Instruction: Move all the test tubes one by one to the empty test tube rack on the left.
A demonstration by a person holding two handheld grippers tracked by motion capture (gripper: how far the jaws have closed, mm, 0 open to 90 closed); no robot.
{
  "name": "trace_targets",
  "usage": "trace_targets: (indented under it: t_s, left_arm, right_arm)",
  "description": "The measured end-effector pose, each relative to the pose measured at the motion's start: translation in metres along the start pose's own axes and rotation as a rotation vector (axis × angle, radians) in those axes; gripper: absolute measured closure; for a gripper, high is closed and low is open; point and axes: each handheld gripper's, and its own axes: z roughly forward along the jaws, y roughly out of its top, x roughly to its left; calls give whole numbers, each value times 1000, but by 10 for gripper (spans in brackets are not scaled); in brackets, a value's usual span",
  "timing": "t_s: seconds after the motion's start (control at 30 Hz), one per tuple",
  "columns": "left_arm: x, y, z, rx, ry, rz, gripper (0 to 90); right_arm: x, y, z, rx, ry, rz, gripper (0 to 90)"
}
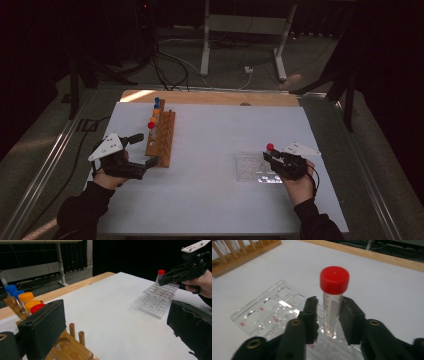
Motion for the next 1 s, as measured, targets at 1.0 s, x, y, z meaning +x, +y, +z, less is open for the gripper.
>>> trace_targets:
  t_s: [1.0]
  left_arm:
    - [-13,17,4,25,-70,13,32]
  right_arm:
    - [38,66,-52,-156,119,-145,753]
